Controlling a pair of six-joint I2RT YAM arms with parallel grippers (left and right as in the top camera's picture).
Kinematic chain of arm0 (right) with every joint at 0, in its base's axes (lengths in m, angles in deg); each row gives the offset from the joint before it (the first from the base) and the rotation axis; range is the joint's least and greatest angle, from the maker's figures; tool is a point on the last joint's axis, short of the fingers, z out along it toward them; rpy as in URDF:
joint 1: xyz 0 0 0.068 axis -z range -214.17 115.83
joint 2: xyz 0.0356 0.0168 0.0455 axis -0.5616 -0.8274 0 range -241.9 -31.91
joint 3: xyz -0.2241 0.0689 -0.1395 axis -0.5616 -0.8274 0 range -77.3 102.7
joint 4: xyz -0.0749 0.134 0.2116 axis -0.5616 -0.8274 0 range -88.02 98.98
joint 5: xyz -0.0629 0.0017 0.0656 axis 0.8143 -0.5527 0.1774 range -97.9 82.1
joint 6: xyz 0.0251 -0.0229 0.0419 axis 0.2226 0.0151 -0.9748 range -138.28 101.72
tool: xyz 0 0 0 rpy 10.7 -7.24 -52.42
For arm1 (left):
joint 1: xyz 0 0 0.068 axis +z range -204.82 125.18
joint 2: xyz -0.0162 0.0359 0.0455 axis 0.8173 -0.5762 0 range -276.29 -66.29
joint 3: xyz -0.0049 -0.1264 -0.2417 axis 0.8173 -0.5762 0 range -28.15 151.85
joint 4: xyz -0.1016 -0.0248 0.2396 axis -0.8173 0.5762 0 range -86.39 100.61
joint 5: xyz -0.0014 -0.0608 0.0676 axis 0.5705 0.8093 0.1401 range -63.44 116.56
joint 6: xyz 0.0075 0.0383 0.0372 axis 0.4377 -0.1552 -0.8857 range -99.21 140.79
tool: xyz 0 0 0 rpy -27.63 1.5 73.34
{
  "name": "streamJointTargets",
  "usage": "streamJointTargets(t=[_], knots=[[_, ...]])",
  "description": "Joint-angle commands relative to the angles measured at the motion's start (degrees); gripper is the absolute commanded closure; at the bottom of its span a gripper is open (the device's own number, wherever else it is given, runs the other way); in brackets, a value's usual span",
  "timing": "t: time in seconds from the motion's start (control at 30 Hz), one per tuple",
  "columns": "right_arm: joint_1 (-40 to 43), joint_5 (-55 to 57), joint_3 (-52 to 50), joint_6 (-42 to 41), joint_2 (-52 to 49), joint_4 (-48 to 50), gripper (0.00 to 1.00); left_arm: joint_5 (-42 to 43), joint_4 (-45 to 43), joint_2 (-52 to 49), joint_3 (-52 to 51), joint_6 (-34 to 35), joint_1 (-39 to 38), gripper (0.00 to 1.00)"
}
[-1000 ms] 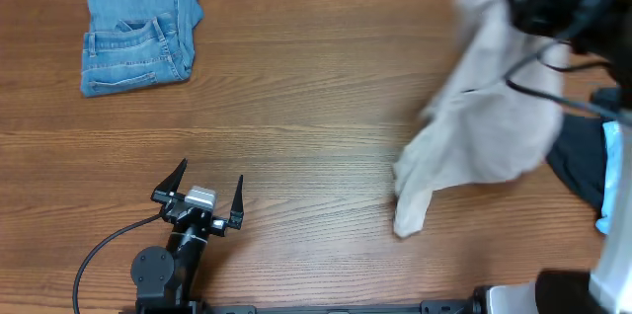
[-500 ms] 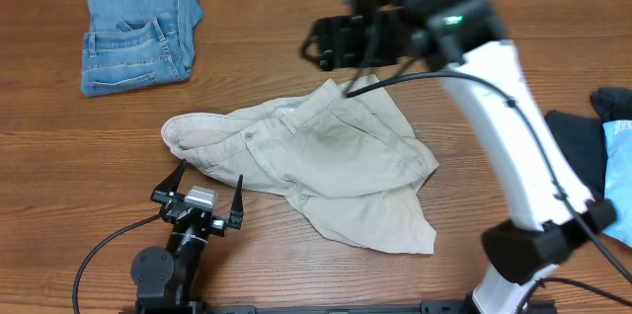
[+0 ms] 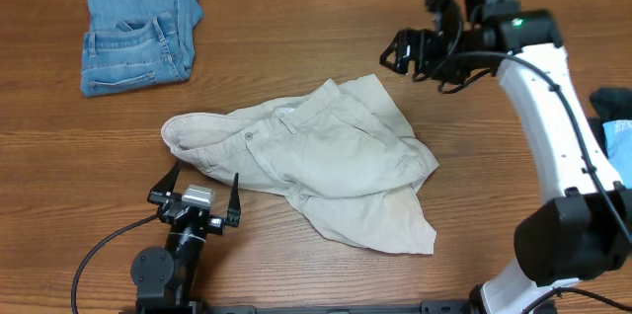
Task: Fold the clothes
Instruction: 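Lift the beige pants and drag them to the table center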
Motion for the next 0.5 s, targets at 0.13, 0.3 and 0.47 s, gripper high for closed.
streamJointTargets(t=[0.13,0.3,0.47], knots=[[-8.9,-3.4,-11.6,1.9,-1.0,15.3,0.11,-2.5,0.1,0.5,-0.2,-1.0,0.5,0.00],[-12.3,1.1,-12.0,-5.4,-7.8,21.0,0.11,-2.3,0.1,0.5,-0.2,-0.7,0.5,0.00],[-12.3,1.1,-12.0,-8.6,-14.1,26.8,0.11,-2.3,0.1,0.5,-0.2,-0.7,0.5,0.00]])
